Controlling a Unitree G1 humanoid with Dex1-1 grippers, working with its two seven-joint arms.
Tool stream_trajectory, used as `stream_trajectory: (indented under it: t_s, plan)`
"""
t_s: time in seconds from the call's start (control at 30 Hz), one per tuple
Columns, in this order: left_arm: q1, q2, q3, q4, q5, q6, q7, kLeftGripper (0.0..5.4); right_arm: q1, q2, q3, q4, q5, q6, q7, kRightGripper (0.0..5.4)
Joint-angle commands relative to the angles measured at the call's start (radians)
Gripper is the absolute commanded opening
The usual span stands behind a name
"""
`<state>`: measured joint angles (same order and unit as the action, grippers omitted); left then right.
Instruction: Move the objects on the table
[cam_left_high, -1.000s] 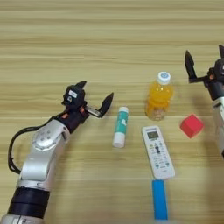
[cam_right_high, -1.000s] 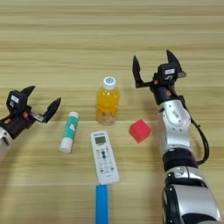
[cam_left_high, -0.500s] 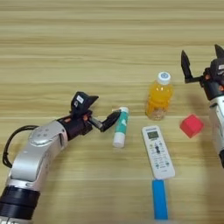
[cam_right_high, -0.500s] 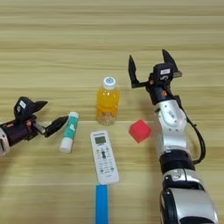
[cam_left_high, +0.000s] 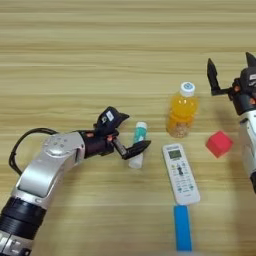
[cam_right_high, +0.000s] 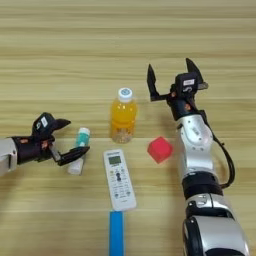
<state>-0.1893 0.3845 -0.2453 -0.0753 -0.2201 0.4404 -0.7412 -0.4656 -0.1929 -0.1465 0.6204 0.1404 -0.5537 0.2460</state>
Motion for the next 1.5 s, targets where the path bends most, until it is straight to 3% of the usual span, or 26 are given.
stream_trajectory:
  t_s: [0.03,0.23,0.67,1.5]
  plan:
    - [-0.052,-0.005,-0.016,0.019,0.026,0.052,0.022,5.40,0.007,0.008,0.005,-0.026,-0.009,0.018,-0.011,5.38]
    - [-0.073,-0.047,-0.026,0.040,0.052,0.116,0.096,5.40,0.016,0.015,0.010,-0.049,-0.012,0.025,-0.019,5.38]
    - [-0.054,-0.022,-0.101,0.020,0.091,0.188,0.082,5.40,0.032,0.016,0.016,-0.090,-0.010,0.046,-0.026,5.38]
    - [-0.051,0.003,-0.119,0.023,0.116,0.165,0.059,2.90,0.034,0.019,0.015,-0.103,-0.007,0.056,-0.029,5.40]
